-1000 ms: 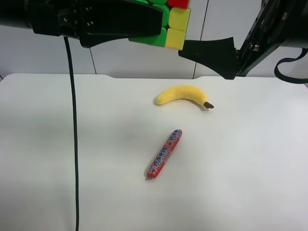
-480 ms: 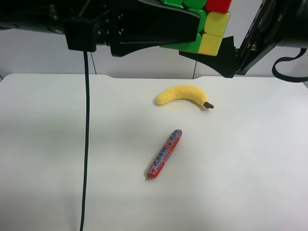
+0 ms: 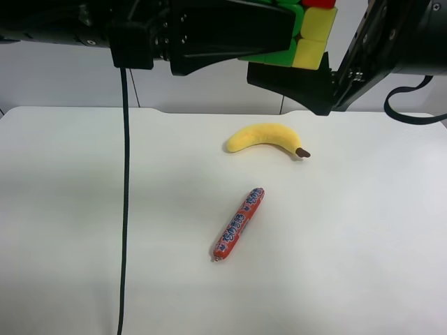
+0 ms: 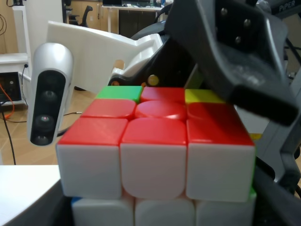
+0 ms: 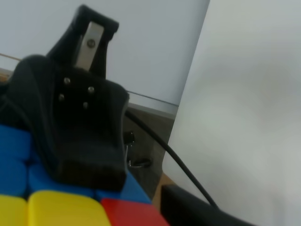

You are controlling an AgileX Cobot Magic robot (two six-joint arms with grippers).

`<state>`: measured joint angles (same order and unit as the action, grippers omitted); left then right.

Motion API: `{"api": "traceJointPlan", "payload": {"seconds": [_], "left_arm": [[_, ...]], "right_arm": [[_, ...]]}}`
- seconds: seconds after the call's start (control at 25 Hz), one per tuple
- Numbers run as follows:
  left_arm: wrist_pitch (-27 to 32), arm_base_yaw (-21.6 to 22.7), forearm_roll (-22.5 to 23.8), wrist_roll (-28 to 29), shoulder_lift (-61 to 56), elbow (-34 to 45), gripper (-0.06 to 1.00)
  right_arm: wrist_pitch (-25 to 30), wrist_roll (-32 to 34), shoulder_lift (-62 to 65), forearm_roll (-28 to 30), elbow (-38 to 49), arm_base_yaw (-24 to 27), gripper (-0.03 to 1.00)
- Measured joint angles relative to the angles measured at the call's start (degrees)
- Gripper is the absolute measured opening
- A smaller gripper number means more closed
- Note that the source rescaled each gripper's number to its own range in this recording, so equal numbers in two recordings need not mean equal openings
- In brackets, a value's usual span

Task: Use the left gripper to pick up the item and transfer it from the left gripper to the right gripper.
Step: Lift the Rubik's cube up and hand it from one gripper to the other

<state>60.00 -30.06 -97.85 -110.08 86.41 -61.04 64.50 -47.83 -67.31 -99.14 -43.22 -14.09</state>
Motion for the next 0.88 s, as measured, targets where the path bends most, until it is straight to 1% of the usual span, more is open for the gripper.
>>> {"api": "traceJointPlan", "payload": {"seconds": [0.08, 0.2, 0.32, 0.4, 0.44, 0.88], "left_arm": [[0.05, 0.00, 0.00, 0.00, 0.00, 0.00, 0.00], [0.18, 0.00, 0.26, 0.00, 0.00, 0.00, 0.00], [0.55, 0.00, 0.63, 0.00, 0.00, 0.00, 0.00], [0.63, 0.00, 1.00, 0.00, 0.00, 0.00, 0.00], [0.63, 0.00, 1.07, -0.09, 0.00, 0.00, 0.00], [0.44, 0.00, 2.08, -0.54, 0.00, 0.00, 0.00]], "right_arm": [[0.00, -0.87, 0.00, 0.00, 0.00, 0.00, 0.75], [0.00, -2.15, 0.00, 0.00, 0.00, 0.00, 0.65], [0.01, -3.03, 0.00, 0.00, 0.00, 0.00, 0.49], [0.01, -3.50, 0.00, -0.05, -0.13, 0.00, 0.35], [0.01, -3.65, 0.00, -0.05, -0.13, -0.08, 0.32], [-1.71, -4.38, 0.00, 0.40, -0.13, -0.46, 0.32]]}}
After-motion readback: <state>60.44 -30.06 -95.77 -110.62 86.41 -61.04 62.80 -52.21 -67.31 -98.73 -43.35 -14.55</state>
